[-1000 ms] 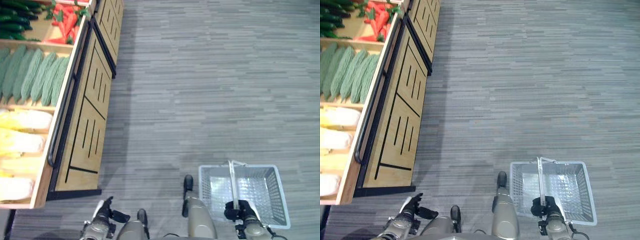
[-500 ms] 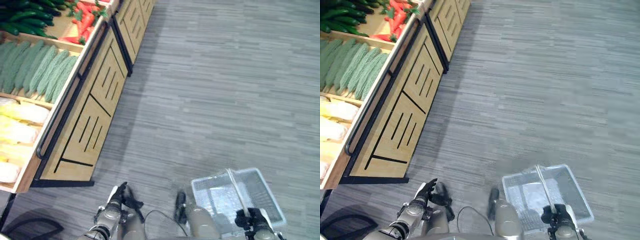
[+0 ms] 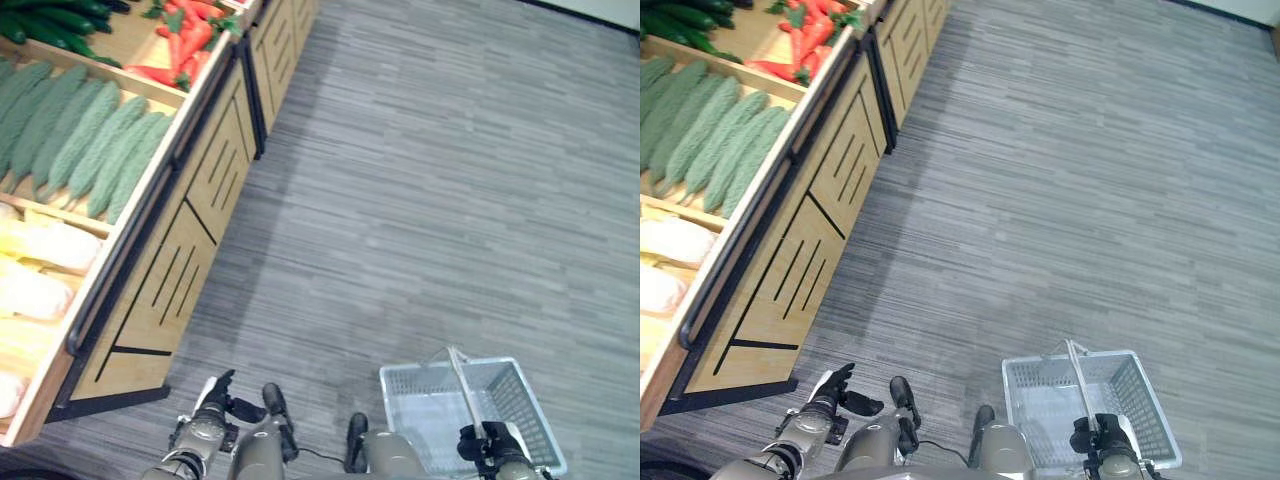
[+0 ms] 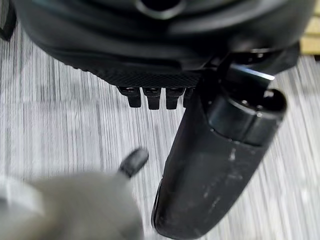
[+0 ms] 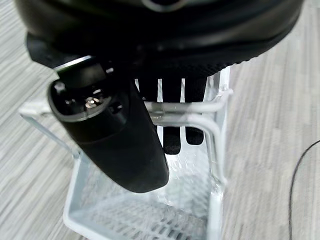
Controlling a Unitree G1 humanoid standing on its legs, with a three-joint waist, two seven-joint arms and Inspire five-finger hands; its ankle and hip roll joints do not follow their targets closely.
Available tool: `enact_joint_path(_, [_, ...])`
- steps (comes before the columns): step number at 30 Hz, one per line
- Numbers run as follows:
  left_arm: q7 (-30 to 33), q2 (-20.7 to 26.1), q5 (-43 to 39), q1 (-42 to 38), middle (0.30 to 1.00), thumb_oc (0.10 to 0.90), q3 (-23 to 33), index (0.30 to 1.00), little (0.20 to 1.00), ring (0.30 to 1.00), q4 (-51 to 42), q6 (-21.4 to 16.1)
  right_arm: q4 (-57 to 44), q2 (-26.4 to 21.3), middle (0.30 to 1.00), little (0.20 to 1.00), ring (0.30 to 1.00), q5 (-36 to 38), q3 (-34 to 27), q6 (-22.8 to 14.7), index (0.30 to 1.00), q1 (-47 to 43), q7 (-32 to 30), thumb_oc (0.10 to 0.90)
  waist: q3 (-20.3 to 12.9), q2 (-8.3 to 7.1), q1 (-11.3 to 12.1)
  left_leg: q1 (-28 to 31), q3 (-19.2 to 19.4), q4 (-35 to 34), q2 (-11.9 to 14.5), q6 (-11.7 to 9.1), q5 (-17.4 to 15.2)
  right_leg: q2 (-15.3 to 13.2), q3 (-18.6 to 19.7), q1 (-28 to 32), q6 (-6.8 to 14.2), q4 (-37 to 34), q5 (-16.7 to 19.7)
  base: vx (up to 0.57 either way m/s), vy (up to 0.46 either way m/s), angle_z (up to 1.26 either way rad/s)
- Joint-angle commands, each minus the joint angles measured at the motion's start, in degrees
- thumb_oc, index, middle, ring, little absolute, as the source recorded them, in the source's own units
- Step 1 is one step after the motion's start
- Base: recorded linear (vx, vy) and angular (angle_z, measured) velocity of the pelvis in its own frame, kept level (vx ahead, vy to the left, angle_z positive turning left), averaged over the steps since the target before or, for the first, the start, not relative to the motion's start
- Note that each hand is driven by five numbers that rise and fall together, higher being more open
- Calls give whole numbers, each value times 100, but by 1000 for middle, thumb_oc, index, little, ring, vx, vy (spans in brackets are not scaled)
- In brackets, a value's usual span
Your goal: Get the vegetables into the basket
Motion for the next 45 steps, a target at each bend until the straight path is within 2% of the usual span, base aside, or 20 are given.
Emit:
enact_joint_path(1, [161,82,154,207,1000,900,83,1000,1000,1000,-103,-79,-208,-222,300,300,300,-134,48,-171,300,222,-77,400,-23,-43,80,-366,-10,782,341,-628,-283,-729,125,460,826,-807,1668,65,71,-2])
enact_joint_path(5, [147,87,161,249,1000,900,104,1000,1000,1000,-76,-86,-222,-178,300,300,300,-187,99,-170,300,180,-45,400,-90,-114,139,-274,-23,579,194,-528,-340,-808,120,457,958,-826,1999,53,71,-6])
enact_joint_path(8, [135,57,143,309,1000,900,146,1000,1000,1000,-82,-83,-255,-143,300,300,300,-240,174,-166,300,137,-38,400,-104,-86,210,-20,-60,225,33,-404,-326,-902,98,339,1006,-411,2330,58,111,-18])
enact_joint_path(11, [111,31,149,320,1000,900,117,1000,1000,1000,-72,-67,-278,-90,300,300,300,-220,275,-187,300,50,-2,400,-57,26,151,292,-196,-27,-50,-321,-335,-648,408,-14,910,207,2119,88,109,4])
enact_joint_path(12, [116,28,146,329,1000,900,119,1000,1000,1000,-65,-69,-281,-81,300,300,300,-214,309,-199,300,33,6,400,-35,56,142,322,-141,-80,-9,-291,-190,-547,405,-188,789,206,2085,82,16,37])
enact_joint_path(15, [122,17,115,339,1000,900,146,1000,1000,1000,-4,-95,-362,-40,300,300,300,-212,401,-243,300,-15,16,400,62,140,99,524,-296,-163,66,-395,-125,-455,313,-504,689,-45,1615,132,-105,48])
enact_joint_path(17, [137,18,124,333,1000,900,181,1000,1000,1000,66,-94,-473,-22,300,300,300,-201,468,-269,300,-142,8,400,147,69,36,669,-516,-67,101,-544,-264,-448,528,-731,787,-907,1690,228,-260,75])
enact_joint_path(20, [170,42,153,317,1000,900,243,1000,1000,1000,139,-91,-529,-37,300,300,300,-227,544,-272,300,-206,16,400,171,11,-71,841,-837,36,100,-640,-406,-349,1076,-976,865,-1417,1850,256,-221,55])
enact_joint_path(22, [158,39,75,355,1000,900,318,1000,1000,1000,170,-96,-608,-66,300,300,300,-267,577,-277,300,-161,63,400,125,-6,-148,983,-1199,50,95,-695,-503,-252,1422,-1144,877,-1350,1877,314,-288,102])
enact_joint_path(24, [136,26,24,373,1000,900,343,1000,1000,1000,182,-82,-618,-78,300,300,300,-234,541,-282,300,-117,79,400,93,-42,-150,1012,-1393,77,115,-741,-510,-191,1421,-993,815,-1296,1797,176,-342,127])
enact_joint_path(27, [163,-36,-156,423,1000,900,460,1000,1000,1000,213,-79,-581,-169,300,300,300,-259,592,-318,300,-112,112,400,-27,24,-71,1034,-1633,73,466,-958,-229,61,1084,-828,615,-1186,1560,182,-427,70])
enact_joint_path(29, [161,-46,-148,443,1000,900,470,1000,1000,1000,234,-77,-595,-251,300,300,300,-257,598,-347,300,-104,118,400,-25,72,-48,941,-1728,289,662,-1106,71,193,910,-715,476,-1109,1387,131,-332,45])
enact_joint_path(31, [179,-50,-165,401,1000,900,447,1000,1000,1000,218,-70,-567,-330,300,300,300,-235,582,-359,300,-97,102,400,22,72,-20,694,-1897,662,710,-1167,376,261,778,-608,335,-1085,1269,77,-297,50])
enact_joint_path(33, [202,-64,-187,352,1000,900,400,1000,1000,1000,151,-60,-512,-417,300,300,300,-215,526,-355,300,-29,77,400,71,53,-31,431,-1736,1147,785,-1158,600,265,592,-449,194,-1073,1128,85,-288,57])
enact_joint_path(34, [203,-69,-205,327,1000,900,382,1000,1000,1000,126,-47,-493,-436,300,300,300,-199,494,-344,300,22,79,400,76,66,-64,369,-1484,1240,900,-1141,690,275,476,-354,134,-1076,1041,101,-247,68])
enact_joint_path(36, [205,-69,-222,285,1000,900,333,1000,1000,1000,59,-40,-308,-461,300,300,300,-124,352,-297,300,125,41,400,77,133,-143,295,-756,1205,1191,-1154,829,318,217,-129,49,-1081,850,132,-215,81])
enact_joint_path(37, [199,-71,-208,271,1000,900,297,1000,1000,1000,35,-31,-254,-456,300,300,300,-97,284,-274,300,187,16,400,75,186,-192,278,-390,1118,1349,-1282,819,341,119,14,76,-1072,703,161,-147,100])
enact_joint_path(39, [223,-102,-115,228,1000,900,190,1000,1000,1000,0,3,-111,-438,300,300,300,-7,80,-223,300,321,-68,400,50,347,-341,142,524,414,1487,-1397,1032,318,-214,185,105,-1080,570,142,-29,107])
enact_joint_path(42, [242,-116,-50,224,1000,900,178,1000,1000,1000,13,23,-80,-413,300,300,300,-25,52,-205,300,358,-101,400,5,403,-412,215,691,-69,1430,-1432,1185,278,-352,235,153,-1082,519,145,89,82])
enact_joint_path(45, [251,-107,-42,259,1000,900,215,1000,1000,1000,43,49,-23,-382,300,300,300,-79,79,-170,300,348,-100,400,-16,401,-375,242,483,-135,1329,-1358,1086,225,-328,322,194,-1011,438,159,100,-21])
